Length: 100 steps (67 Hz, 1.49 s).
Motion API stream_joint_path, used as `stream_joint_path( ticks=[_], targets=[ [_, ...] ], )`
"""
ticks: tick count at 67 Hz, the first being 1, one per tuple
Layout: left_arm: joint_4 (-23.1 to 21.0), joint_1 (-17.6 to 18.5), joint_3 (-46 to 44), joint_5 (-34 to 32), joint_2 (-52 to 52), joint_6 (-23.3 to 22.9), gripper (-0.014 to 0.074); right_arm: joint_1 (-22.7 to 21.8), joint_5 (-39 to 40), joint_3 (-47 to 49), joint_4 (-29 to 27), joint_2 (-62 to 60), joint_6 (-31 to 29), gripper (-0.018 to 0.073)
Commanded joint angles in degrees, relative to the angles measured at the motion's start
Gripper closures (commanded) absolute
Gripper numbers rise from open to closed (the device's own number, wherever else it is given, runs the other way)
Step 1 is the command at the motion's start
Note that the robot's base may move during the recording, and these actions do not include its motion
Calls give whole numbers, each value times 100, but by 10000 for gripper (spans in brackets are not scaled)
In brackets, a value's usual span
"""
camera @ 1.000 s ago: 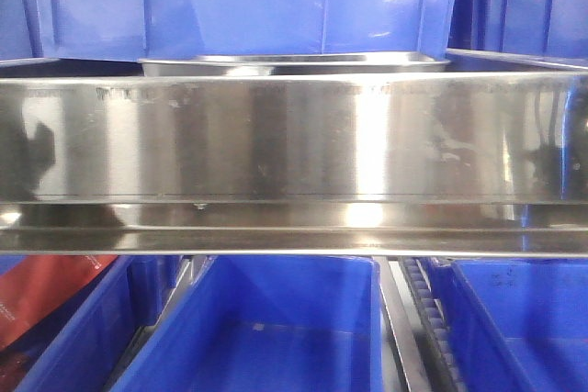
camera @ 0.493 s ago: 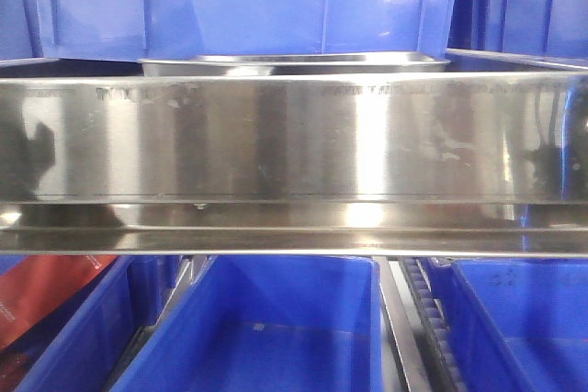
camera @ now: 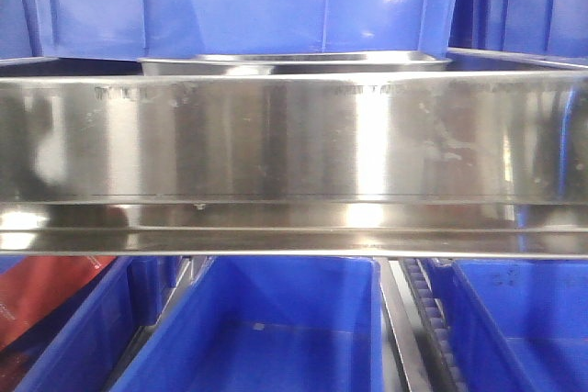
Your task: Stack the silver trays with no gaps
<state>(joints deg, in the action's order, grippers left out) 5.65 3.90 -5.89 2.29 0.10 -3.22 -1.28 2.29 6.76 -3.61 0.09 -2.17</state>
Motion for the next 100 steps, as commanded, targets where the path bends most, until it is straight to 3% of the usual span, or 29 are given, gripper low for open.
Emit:
stream_joint_path(
  ticks=[1,10,22,34,39,47,54,72,80,88,100],
  targets=[
    [341,-18,-498,393,-10,1,610,-30,-625,647,-2,-9,-36,577],
    [502,-18,-1278,1428,67,1,610,-30,-1998,1497,-2,128,-36,577],
    [366,-18,-2309,2950,640,1,610,-30,-2920,2325,-2,770,-36,577],
    [355,-18,-3323,5077,1738,24,610,-30,-4543,3264,-2,1816,-75,577],
    [375,-18,-3588,5587,2215,24,610,-30,-5024,3606,-2,2191,-75,577],
    [354,-18,-3728,5604,2692,24,610,-30,-5394,3961,-2,2623,-75,577],
    [354,-18,-3728,5447,2884,24,610,-30,-5229,3983,-13,2694,-75,577],
    [61,-18,-3714,4293,3091,7,610,-30,-5103,4019,-280,2852,-75,575],
    [-565,-18,-3941,4563,3538,7,610,-30,-5641,4288,-389,3420,-75,573],
    [-1032,-18,-4440,4724,4167,-6,612,-30,-5654,4588,-429,4068,64,573],
    [-815,-18,-5391,4709,5162,-345,612,-30,-5713,4988,-429,4907,621,561]
  ],
)
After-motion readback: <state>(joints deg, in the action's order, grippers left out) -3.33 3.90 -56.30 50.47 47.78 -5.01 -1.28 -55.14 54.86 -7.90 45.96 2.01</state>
